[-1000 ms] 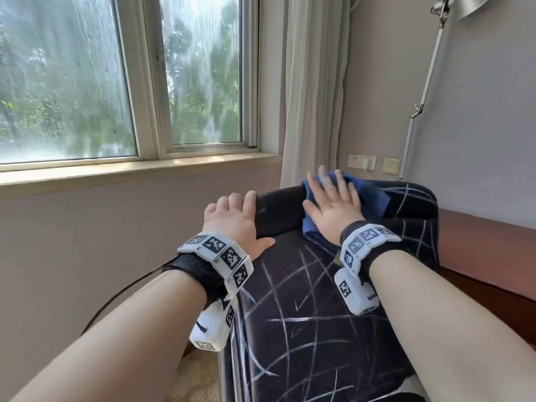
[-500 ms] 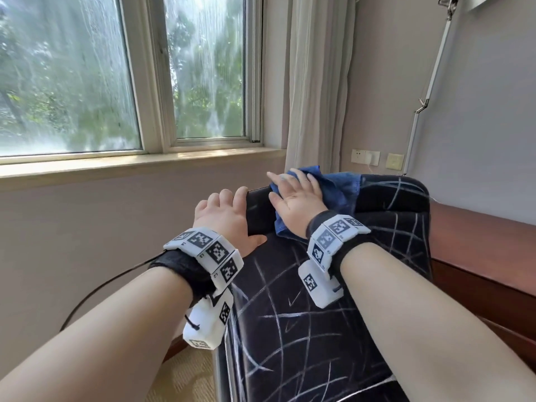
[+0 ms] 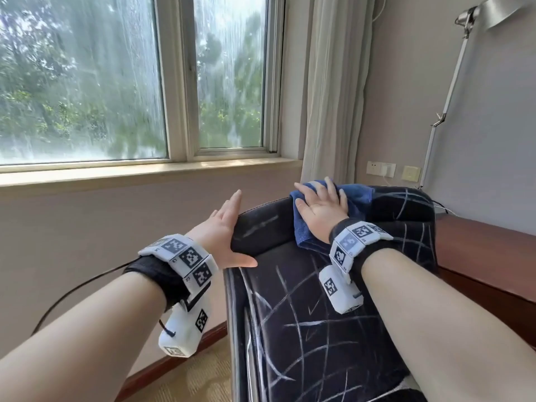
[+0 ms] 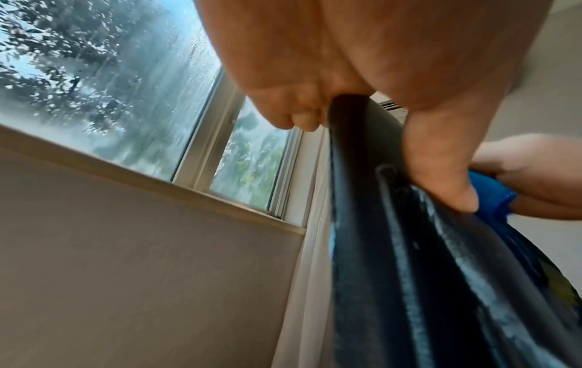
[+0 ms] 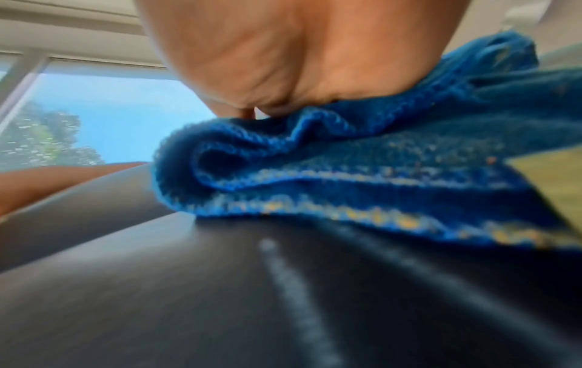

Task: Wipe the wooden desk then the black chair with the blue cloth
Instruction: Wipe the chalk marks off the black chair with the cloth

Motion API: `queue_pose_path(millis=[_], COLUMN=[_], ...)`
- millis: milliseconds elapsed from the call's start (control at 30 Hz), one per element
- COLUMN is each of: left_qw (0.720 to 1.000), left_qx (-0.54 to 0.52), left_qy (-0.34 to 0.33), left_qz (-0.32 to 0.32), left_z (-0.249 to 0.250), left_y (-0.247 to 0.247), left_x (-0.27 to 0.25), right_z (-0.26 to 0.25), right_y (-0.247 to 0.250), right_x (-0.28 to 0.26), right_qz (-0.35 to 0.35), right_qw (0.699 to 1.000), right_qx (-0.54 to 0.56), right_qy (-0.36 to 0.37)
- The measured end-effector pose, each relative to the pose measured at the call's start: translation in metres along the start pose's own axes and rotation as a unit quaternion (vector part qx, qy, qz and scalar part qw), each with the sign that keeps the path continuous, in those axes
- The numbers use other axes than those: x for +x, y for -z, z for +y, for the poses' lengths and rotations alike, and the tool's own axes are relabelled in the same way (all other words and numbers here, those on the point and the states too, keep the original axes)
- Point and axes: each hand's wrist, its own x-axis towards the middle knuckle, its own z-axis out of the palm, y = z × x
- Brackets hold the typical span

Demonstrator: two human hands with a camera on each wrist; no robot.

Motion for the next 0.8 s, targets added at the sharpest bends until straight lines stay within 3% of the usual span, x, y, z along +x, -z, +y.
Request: queue_pose_path(millis=[167,233,300,433,500,633,800], left_qw=[0.999,0.999,0.998,0.998,0.997,0.994,0.997], left_qx=[-0.04,-0.047,-0.044,-0.045,-0.063,-0.092,-0.067], left_qy=[-0.016,-0.023,-0.034,-0.029,-0.009,0.014,-0.028], left_qz=[0.013,0.014,0.008,-0.017,-0.035,-0.049,-0.038], left_z=[0.0,-0.002,-0.004,-0.002,-0.001,-0.002,-0.008], left_y=[-0.003,-0.002,-0.003,-0.002,0.001,0.002,0.003], left_x=[-0.008,-0.011,-0.011,-0.008,-0.008,-0.011,-0.022], right_z=[-0.043,-0.049,-0.04,-0.015,-0.016,-0.038,-0.058], right_y=[-0.01,-0.012,-0.006,0.006,0.006,0.001,-0.009], right_x=[-0.017,-0.022,-0.019,-0.006,-0.001,-0.004,-0.021], right_qz=[-0.002,-0.002,-0.002,0.006,0.001,0.016,0.031], right_qw=[0.989,0.985,0.988,1.0,1.0,0.998,0.992], right_qx=[-0.028,-0.02,-0.001,-0.002,-0.001,-0.014,-0.012], right_qy=[0.144,0.169,0.154,0.027,0.002,0.055,0.119])
